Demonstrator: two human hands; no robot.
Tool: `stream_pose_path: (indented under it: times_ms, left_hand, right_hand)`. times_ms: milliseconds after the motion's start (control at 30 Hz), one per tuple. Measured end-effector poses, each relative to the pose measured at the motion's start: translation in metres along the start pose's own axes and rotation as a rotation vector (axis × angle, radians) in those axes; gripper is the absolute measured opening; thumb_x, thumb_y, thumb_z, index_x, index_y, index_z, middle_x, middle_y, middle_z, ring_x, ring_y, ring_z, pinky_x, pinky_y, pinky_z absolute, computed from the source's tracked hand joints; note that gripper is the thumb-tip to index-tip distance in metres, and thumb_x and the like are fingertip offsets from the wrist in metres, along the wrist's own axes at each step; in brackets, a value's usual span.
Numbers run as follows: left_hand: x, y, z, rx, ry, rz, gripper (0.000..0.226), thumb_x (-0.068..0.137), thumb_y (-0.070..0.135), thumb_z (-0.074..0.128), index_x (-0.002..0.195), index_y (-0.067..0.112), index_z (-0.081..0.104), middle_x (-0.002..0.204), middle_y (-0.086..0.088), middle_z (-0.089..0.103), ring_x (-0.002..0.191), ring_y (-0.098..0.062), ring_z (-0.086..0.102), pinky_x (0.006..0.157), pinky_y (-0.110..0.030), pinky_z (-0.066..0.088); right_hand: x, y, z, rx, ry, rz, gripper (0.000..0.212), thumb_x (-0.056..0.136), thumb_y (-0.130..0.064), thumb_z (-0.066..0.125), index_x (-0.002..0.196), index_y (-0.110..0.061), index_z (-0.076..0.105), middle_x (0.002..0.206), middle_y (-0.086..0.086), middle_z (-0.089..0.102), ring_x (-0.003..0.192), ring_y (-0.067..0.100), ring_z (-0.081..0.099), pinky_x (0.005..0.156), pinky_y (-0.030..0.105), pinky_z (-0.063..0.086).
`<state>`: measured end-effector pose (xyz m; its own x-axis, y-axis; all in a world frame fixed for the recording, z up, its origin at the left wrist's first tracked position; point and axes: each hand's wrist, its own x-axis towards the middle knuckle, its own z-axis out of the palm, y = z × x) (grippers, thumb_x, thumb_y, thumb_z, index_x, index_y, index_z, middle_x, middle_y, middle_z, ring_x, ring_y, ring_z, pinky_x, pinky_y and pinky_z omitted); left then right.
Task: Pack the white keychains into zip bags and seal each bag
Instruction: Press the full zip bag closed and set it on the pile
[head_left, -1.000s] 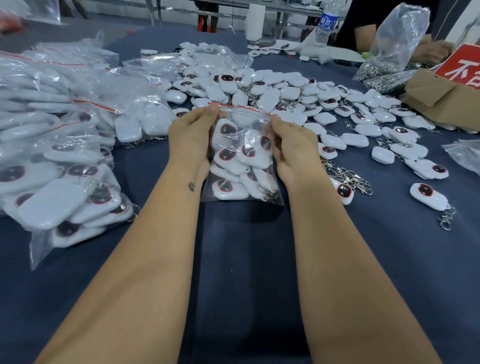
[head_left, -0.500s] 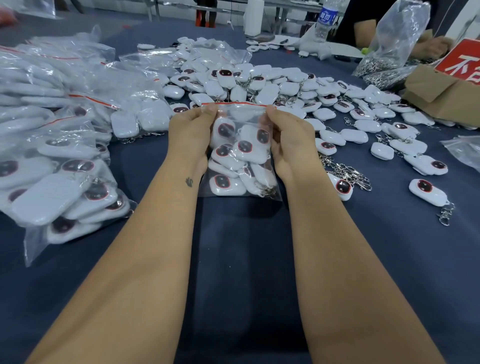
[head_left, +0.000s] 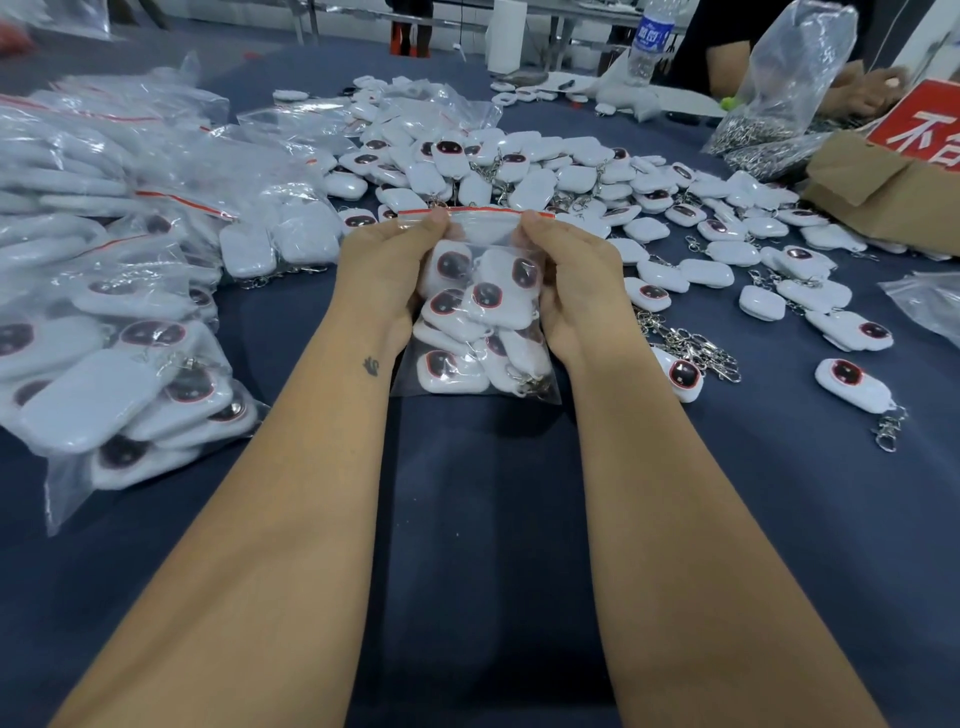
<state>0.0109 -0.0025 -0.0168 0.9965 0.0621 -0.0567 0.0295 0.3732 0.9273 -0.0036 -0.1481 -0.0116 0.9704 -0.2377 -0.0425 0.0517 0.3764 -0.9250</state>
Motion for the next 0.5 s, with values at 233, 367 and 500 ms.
stream_pose_path:
  times_ms: [233,367,500]
  left_hand:
    - [-0.0005,-0.0021,0.0002,0.000,-0.022,0.022,0.033,0.089,0.013,0.071,0.056,0.014,0.074,0.064,-0.006,0.072,0.056,-0.017,0.066,0.060,-0.027,0.055]
    - [-0.0012,0.0014,0.0011,-0.074,-0.047,-0.017,0.014,0.083,0.005,0.074,0.069,0.007,0.076,0.069,-0.010,0.072,0.062,-0.021,0.066,0.069,-0.032,0.058]
    - [-0.0065,0.0059,0.0036,-0.076,-0.071,-0.022,0.021,0.080,-0.002,0.074,0.100,0.003,0.069,0.076,-0.009,0.074,0.067,-0.020,0.069,0.068,-0.030,0.059]
  right_hand:
    - [-0.0041,0.0016,0.0034,-0.098,-0.010,0.001,0.012,0.088,-0.002,0.069,0.076,-0.006,0.070,0.084,0.019,0.068,0.083,0.031,0.062,0.090,0.059,0.052]
    - [-0.0042,0.0018,0.0047,-0.118,0.000,-0.022,0.014,0.089,-0.006,0.069,0.075,-0.008,0.069,0.087,0.020,0.066,0.082,0.031,0.060,0.088,0.060,0.052]
    - [-0.0059,0.0003,0.0051,-0.070,-0.045,-0.017,0.010,0.083,-0.002,0.071,0.075,-0.007,0.069,0.079,0.017,0.066,0.079,0.031,0.060,0.086,0.052,0.053]
